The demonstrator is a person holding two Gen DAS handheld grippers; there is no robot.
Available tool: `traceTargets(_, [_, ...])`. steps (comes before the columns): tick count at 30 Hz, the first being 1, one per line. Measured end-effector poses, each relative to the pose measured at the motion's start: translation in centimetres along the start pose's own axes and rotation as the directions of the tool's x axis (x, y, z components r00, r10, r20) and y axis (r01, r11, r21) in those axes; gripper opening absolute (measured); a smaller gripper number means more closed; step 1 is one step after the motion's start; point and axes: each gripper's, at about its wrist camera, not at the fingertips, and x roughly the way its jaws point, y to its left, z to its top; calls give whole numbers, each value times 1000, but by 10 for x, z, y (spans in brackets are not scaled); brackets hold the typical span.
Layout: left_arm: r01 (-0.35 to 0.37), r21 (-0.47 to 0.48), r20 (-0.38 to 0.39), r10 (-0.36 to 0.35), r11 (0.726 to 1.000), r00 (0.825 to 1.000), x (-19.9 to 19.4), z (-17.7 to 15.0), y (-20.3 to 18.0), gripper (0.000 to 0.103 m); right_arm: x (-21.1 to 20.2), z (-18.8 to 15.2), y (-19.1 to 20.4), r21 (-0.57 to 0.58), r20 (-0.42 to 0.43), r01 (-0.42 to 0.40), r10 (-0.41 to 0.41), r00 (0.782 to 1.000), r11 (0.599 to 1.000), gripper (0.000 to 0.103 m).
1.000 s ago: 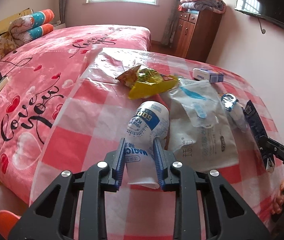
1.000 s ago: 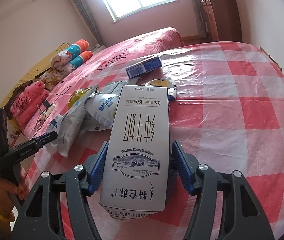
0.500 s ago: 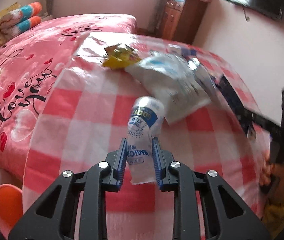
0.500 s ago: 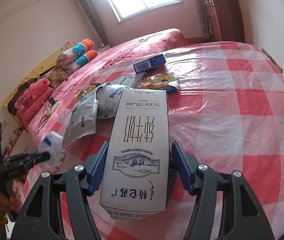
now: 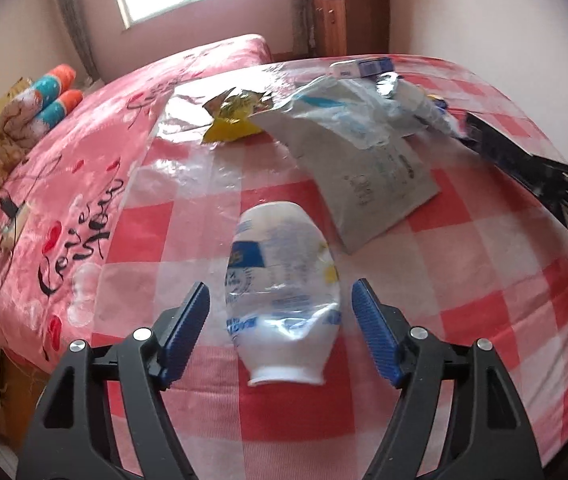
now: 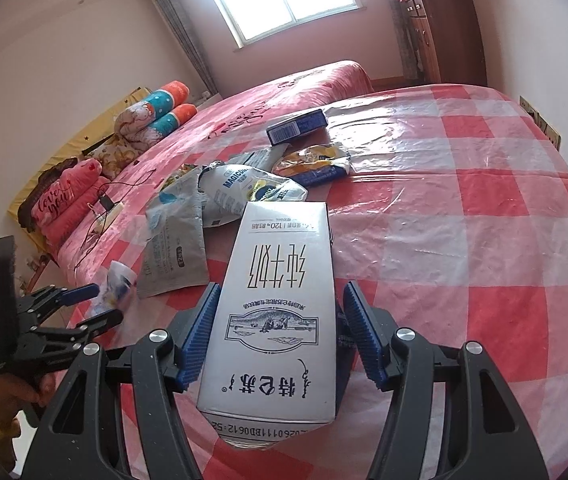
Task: Collect trash
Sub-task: 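Lift the bottle and the carton off the sheet with both tools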
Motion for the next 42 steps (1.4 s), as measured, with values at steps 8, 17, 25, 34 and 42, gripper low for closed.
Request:
traceTargets(8, [38,-69,-1,-38,997,999,6,-3,5,62,-1,1,-2,1,4,2,-2,1000,1000,63])
traceTargets(17, [26,-114,10,-25,993,1000,1,-9,7,62,-7,-4,-3,22,22,19,-20,1000,1000,63])
traceTargets(25, [47,-152,53,-39,987,998,-25,-21,19,62,-9,-10,4,37,14,-11,10,1000,999,63])
traceTargets(34, [94,-167,71,-83,981,994,-47,-45,26,62,-10,-24,37,5,3,-76,76,997,997,63])
traceTargets(42, [128,-181,77,-116,975,990,-59,-67,37,62,-6,-38,70,-15,-32,-131,131,991,991,63])
